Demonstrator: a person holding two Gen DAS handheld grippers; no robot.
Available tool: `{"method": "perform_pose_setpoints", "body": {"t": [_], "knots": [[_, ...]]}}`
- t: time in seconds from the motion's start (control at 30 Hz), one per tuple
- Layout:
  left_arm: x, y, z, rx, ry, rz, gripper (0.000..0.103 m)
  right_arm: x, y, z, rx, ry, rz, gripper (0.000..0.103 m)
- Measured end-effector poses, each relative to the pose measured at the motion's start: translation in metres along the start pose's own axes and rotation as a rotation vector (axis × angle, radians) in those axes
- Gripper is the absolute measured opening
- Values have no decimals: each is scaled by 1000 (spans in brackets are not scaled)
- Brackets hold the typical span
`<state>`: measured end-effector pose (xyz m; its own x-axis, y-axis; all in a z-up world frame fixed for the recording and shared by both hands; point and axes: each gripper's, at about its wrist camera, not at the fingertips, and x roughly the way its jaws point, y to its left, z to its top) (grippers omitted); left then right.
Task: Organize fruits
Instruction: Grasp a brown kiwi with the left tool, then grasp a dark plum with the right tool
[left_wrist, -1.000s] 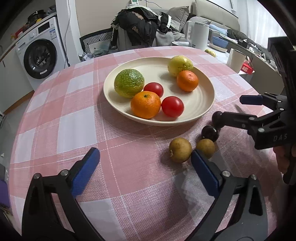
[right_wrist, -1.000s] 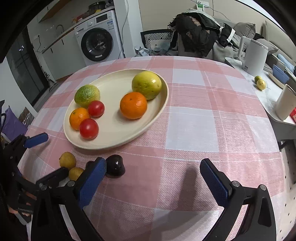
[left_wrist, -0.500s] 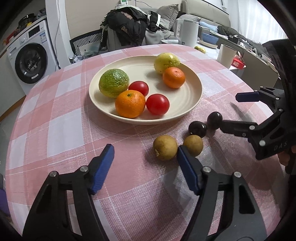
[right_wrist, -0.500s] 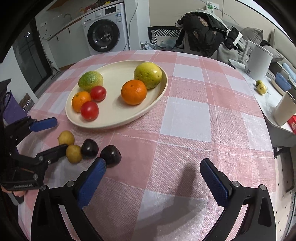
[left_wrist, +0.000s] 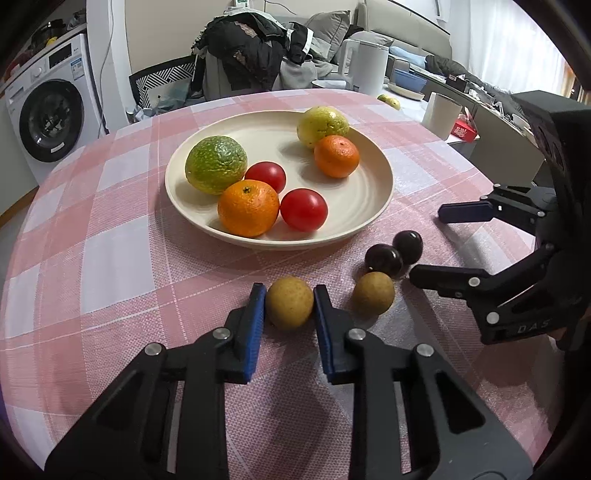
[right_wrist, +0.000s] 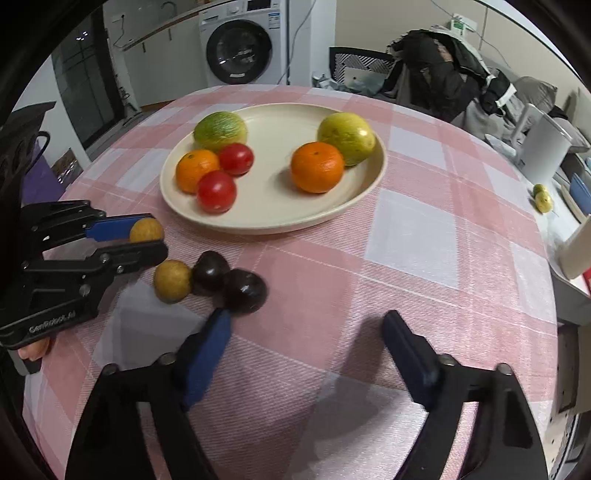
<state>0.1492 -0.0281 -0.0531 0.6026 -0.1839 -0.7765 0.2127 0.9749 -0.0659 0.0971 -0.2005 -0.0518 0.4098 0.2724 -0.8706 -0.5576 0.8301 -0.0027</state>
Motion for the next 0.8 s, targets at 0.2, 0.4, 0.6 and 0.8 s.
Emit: {"method": "perform_pose_setpoints", "body": {"t": [0.2, 0.4, 0.6, 0.8], "knots": [[-4, 0, -2, 0, -9, 5, 23, 1, 8, 6, -26, -24, 39, 64], [-5, 1, -3, -4, -10, 5, 23, 3, 18, 10, -61, -46, 40, 51], [-5, 1, -3, -4, -9, 6, 23, 5, 20, 14, -63, -63, 69, 42], [-5, 1, -3, -3, -10, 6, 23, 5, 15, 18, -40, -75, 115, 30]]}}
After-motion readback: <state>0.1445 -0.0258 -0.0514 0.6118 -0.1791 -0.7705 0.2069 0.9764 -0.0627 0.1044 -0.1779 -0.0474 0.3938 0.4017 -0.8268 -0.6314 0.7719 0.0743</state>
